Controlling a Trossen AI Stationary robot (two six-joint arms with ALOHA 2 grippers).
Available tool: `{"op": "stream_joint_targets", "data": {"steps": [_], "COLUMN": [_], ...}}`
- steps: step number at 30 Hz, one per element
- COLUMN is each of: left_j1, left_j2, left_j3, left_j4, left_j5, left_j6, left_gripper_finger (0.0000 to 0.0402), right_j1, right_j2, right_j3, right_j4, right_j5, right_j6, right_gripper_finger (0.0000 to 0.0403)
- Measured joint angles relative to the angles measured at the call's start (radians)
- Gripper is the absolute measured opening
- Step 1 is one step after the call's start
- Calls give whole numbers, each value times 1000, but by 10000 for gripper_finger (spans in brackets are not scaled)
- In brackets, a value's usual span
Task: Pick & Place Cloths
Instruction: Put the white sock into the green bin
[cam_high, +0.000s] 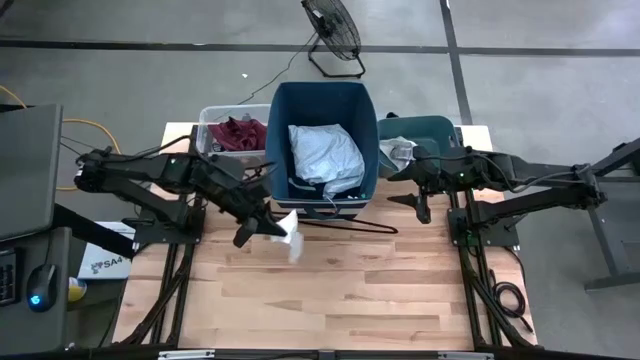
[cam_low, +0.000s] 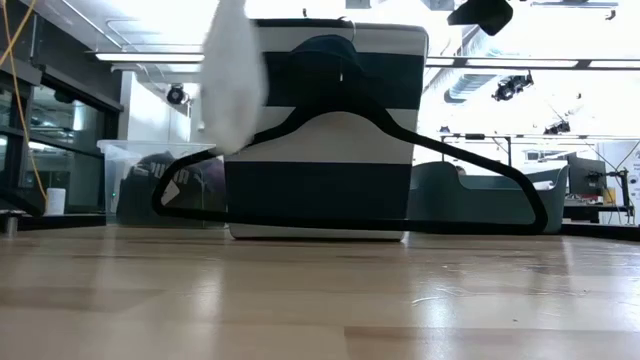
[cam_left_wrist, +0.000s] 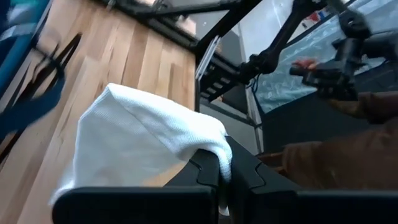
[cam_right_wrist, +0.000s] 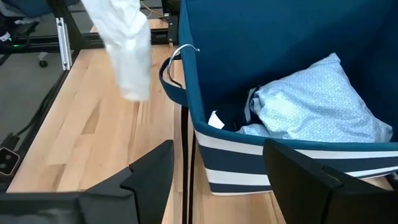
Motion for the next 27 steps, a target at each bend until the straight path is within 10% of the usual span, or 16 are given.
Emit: {"op": "stream_joint_targets", "data": {"steps": [15,27], "left_j1": [0,1], "left_j2": [199,216], "left_j3": [345,423], "left_j4": [-8,-1], "left_j5": [-42,-262], "left_j6": [53,24], "left_gripper_finger": [0,0], "right_j1": [0,127], "right_j2": [19,130], "right_j3": [0,0], "right_j4": [84,514], "right_j5": [-5,-97], "right_j6": [61,-532], "right_gripper_finger": [237,237]}}
